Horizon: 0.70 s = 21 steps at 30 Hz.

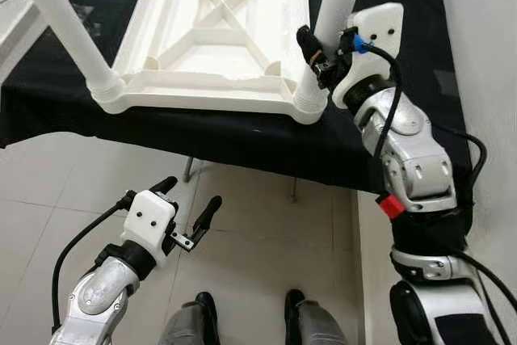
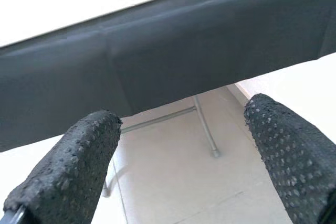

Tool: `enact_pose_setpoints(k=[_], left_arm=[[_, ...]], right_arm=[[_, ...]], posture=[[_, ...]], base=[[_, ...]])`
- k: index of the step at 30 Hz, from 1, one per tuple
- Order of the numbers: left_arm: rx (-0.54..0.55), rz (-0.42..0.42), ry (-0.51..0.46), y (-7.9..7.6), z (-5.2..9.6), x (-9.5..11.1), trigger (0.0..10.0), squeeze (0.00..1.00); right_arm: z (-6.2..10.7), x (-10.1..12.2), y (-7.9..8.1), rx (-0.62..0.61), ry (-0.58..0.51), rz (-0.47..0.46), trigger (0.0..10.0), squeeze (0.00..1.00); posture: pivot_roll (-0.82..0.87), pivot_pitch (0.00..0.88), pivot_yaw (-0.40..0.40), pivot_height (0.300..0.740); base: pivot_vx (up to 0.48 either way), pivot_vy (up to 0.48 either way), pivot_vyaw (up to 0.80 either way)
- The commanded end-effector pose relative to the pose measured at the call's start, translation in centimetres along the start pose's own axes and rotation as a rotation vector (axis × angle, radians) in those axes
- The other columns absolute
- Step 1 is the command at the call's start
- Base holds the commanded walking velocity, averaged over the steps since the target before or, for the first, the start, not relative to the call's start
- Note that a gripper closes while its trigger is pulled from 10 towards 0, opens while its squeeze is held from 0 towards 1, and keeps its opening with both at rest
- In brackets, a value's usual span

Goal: Building children table

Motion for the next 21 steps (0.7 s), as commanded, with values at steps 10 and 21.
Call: enact_pose_setpoints(k=[10, 21], left_arm=[[0.002, 0.002, 0.022, -0.3, 0.3, -0.8, 10.0, 0.00], [0.004, -0.002, 0.020, -0.2, 0.4, -0.8, 10.0, 0.00]], right_arm=[[0.9, -3.7, 1.7, -0.067, 0.176, -0.034, 1.5, 0.00], [0.6, -1.2, 2.3, -0.018, 0.051, -0.061, 10.0, 1.00]], posture=[[0.03, 0.298, -0.013, 0.740], [0.03, 0.300, -0.014, 0.740]], base=[[0.000, 0.000, 0.00], [0.000, 0.000, 0.00]])
Point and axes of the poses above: a point about 5 cm out from each wrist's last joint towards the gripper, its own z axis pointing back from the gripper into the wrist, its own x axis along the axis of the wrist's last joint, y = z × x, the point moved 4 cm from there along -z, pointing out of the wrist towards the gripper, and after that the axes turned 11 degrees about z, right-handed, at the moved point
